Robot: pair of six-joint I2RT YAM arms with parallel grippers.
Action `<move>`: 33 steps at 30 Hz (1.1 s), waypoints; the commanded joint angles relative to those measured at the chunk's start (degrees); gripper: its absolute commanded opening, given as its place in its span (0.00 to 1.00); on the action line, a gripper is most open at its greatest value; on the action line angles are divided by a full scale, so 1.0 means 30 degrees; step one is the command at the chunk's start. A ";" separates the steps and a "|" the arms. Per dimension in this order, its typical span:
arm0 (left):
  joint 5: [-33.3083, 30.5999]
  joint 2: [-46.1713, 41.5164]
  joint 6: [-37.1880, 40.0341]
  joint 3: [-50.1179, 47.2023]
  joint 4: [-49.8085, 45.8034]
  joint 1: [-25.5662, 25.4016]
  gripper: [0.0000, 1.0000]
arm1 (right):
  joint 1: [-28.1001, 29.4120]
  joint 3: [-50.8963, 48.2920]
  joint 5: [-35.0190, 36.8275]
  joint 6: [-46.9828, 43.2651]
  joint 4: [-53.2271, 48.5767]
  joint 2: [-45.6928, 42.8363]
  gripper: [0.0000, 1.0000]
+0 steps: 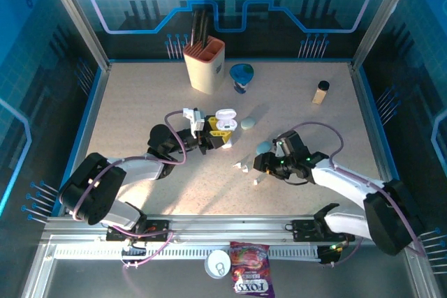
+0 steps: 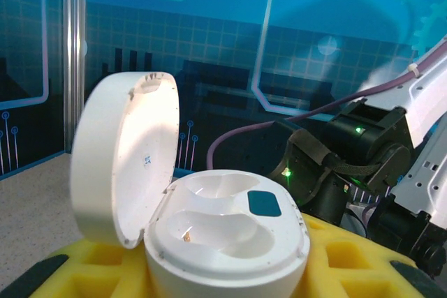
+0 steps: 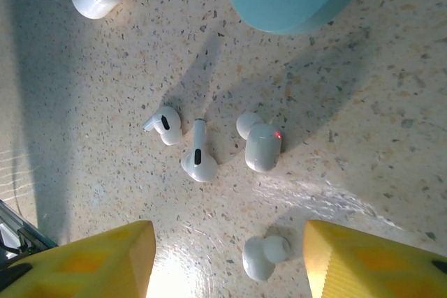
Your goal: Insert wireless bluetooth earbuds into charging case
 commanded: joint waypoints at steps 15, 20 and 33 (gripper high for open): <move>-0.0103 -0.1050 0.0409 -0.0617 0.0064 0.0322 0.27 | 0.0838 0.2195 0.1326 -0.1072 0.0216 0.2887 0.54; -0.0116 -0.1117 0.0635 -0.0700 -0.0217 0.0345 0.27 | 0.0413 0.1583 0.1054 -0.1009 0.1258 0.2811 0.54; -0.0115 -0.1204 0.0569 -0.0847 -0.0361 0.0328 0.27 | -0.0324 0.1564 0.0369 -0.1566 0.1326 0.3850 0.53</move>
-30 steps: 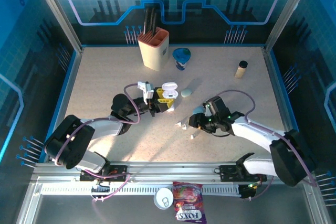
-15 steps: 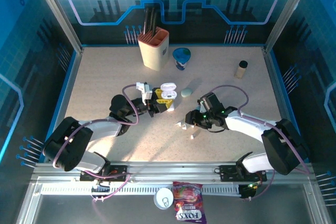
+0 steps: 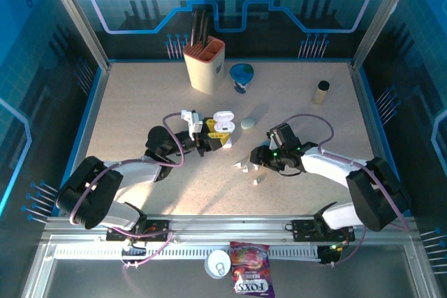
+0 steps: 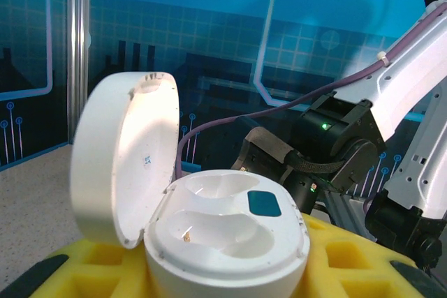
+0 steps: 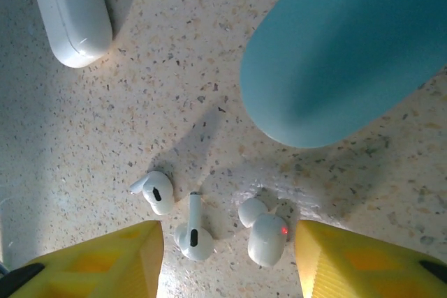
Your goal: Insert wireless bluetooth earbuds into charging case
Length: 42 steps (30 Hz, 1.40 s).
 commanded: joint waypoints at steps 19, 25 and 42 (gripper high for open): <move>-0.0079 -0.0523 0.0194 -0.0184 0.0205 0.0149 0.27 | 0.1095 -0.1644 -0.1357 -0.0579 -0.0510 -0.0333 0.53; -0.0050 -0.0234 0.0030 -0.0103 0.0563 0.0145 0.27 | 0.1898 -0.2727 -0.1236 0.0106 -0.0522 -0.1592 0.52; -0.0271 0.0228 -0.0158 -0.0285 0.1152 0.0146 0.26 | 0.3224 -0.2612 -0.1581 -0.0883 -0.2039 -0.3513 0.52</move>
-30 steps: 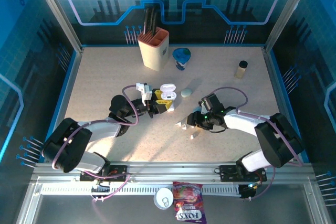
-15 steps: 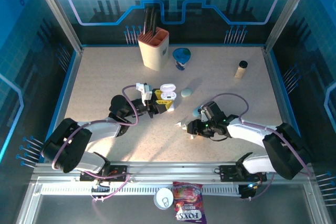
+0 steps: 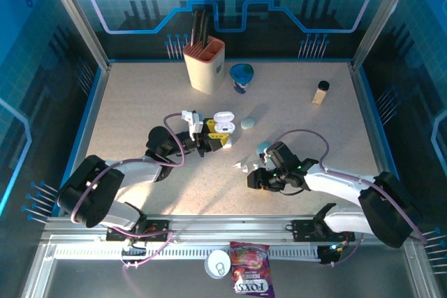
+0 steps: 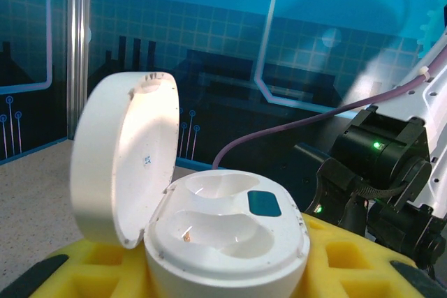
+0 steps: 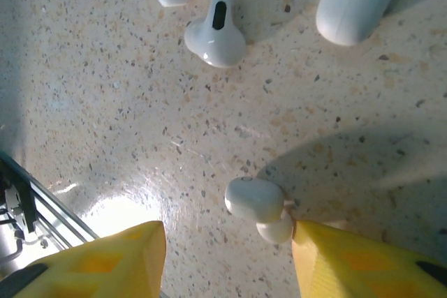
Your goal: Insert wireless bluetooth earbuds into charging case
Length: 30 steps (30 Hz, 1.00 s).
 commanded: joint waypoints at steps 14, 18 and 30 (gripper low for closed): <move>-0.0325 -0.0572 0.0197 -0.0359 0.0170 0.0147 0.26 | -0.0895 0.3400 -0.1709 -0.3536 -0.0450 0.4544 0.53; -0.0394 -0.0745 0.0292 -0.0446 0.0010 0.0155 0.26 | -0.0899 0.2757 -0.2315 -0.3641 -0.0148 0.4901 0.53; -0.0385 -0.0562 0.0263 -0.0434 0.0132 0.0165 0.26 | -0.0986 0.1347 -0.2972 -0.3473 -0.0211 0.3708 0.46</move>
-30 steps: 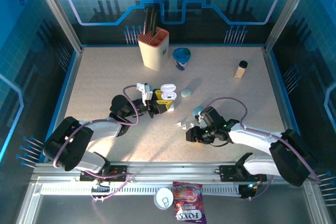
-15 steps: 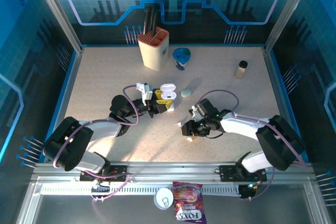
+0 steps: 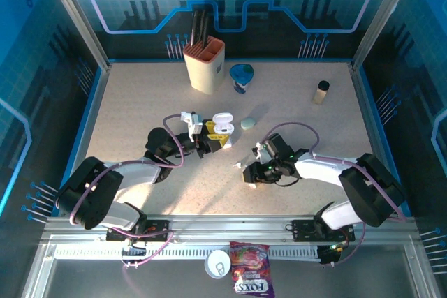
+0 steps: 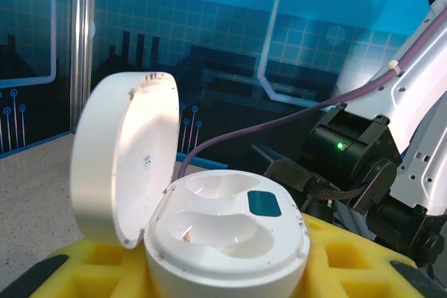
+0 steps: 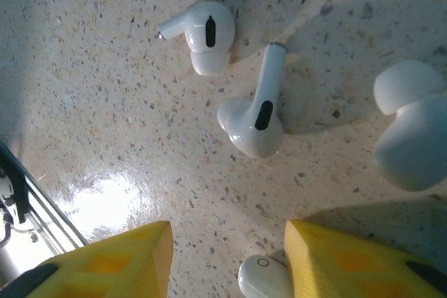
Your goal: Insert wireless bluetooth earbuds into charging case
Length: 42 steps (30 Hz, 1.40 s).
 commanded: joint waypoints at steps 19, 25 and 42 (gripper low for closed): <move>-0.0190 0.0440 -0.0089 -0.0193 0.1289 0.0133 0.26 | 0.0417 -0.1016 -0.1047 0.0340 -0.1743 -0.0625 0.32; -0.0190 0.0454 -0.0015 -0.0281 0.1288 0.0136 0.26 | 0.0549 -0.0976 -0.0932 0.0565 -0.1399 -0.0197 0.25; -0.0366 0.0461 0.0585 -0.0407 0.1113 0.0175 0.26 | 0.1104 0.1223 0.7181 0.1372 -0.7514 -0.4084 0.21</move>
